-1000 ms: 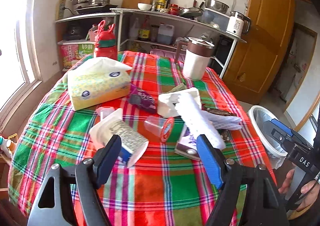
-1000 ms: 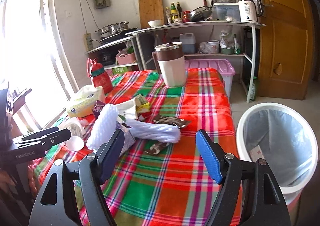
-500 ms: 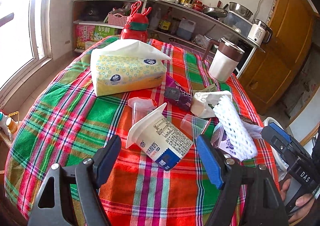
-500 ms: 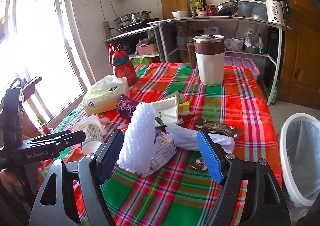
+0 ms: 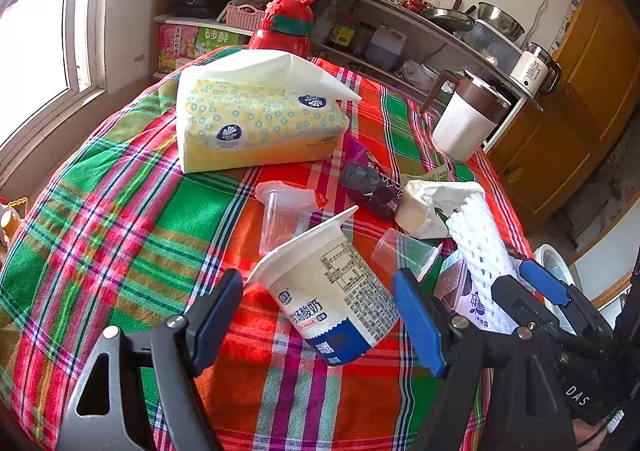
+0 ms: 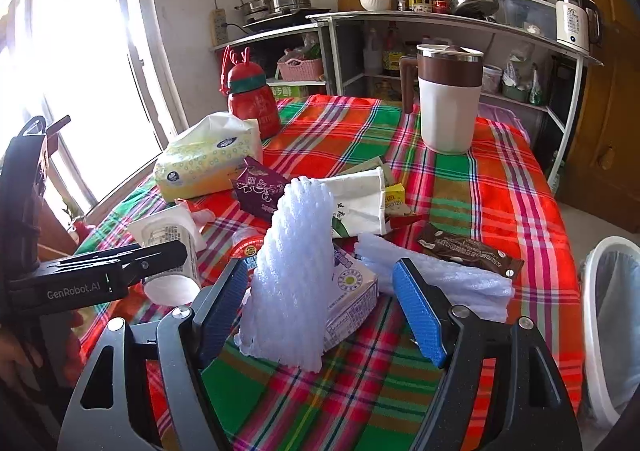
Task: Collect trash
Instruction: 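Grasp the white foam net with the right tool while the left tool grasps the white yogurt cup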
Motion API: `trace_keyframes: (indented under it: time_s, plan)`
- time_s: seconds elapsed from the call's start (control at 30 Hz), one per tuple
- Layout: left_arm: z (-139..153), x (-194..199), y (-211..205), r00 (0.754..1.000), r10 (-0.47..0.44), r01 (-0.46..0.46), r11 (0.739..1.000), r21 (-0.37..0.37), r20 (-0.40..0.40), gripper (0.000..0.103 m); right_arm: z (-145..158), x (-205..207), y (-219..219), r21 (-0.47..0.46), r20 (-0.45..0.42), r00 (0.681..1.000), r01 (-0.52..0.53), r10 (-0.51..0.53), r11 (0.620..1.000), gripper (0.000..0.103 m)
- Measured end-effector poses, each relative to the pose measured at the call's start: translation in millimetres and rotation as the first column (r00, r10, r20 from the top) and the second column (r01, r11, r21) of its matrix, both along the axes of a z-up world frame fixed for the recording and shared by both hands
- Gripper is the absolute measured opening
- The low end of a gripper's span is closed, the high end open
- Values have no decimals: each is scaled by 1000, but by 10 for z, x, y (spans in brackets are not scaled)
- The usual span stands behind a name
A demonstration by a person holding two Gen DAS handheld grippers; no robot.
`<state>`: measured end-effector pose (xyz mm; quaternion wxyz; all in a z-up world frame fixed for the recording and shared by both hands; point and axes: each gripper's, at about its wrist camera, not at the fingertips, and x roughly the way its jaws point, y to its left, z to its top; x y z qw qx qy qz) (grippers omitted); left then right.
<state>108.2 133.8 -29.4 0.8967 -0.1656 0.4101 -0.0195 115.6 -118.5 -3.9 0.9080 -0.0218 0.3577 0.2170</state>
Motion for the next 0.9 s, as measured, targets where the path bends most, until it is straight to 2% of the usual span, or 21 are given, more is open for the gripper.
trace_keyframes:
  time_s: [0.03, 0.17, 0.27, 0.43, 0.57, 0.73, 0.9]
  plan:
    - [-4, 4, -2, 1000, -2, 2, 1000, 0, 1, 79, 6, -3, 7, -6, 6, 1000, 1, -1, 1000, 72]
    - [-14, 13, -8, 1000, 1, -1, 1000, -7, 7, 78, -11, 7, 33, -29, 1, 1000, 1, -1, 1000, 48]
    - [-16, 24, -22, 1000, 0, 0, 1000, -9, 11, 78, -34, 12, 44, -38, -6, 1000, 1, -1, 999, 41]
    - [-22, 10, -6, 1000, 9, -8, 1000, -22, 17, 76, -40, 1, 17, -28, -7, 1000, 13, -13, 1000, 33]
    - [-20, 0, 22, 999, 24, -23, 999, -42, 25, 70, -36, 2, -15, -17, -5, 1000, 30, -30, 999, 27]
    - [75, -36, 2, 998, 12, -12, 1000, -13, 59, 59, -9, -38, -46, -8, 13, 999, 42, -42, 999, 25]
    - [87, 27, -7, 999, 17, -17, 1000, -2, 38, 59, -14, -45, -49, -1, 11, 999, 37, -37, 999, 25]
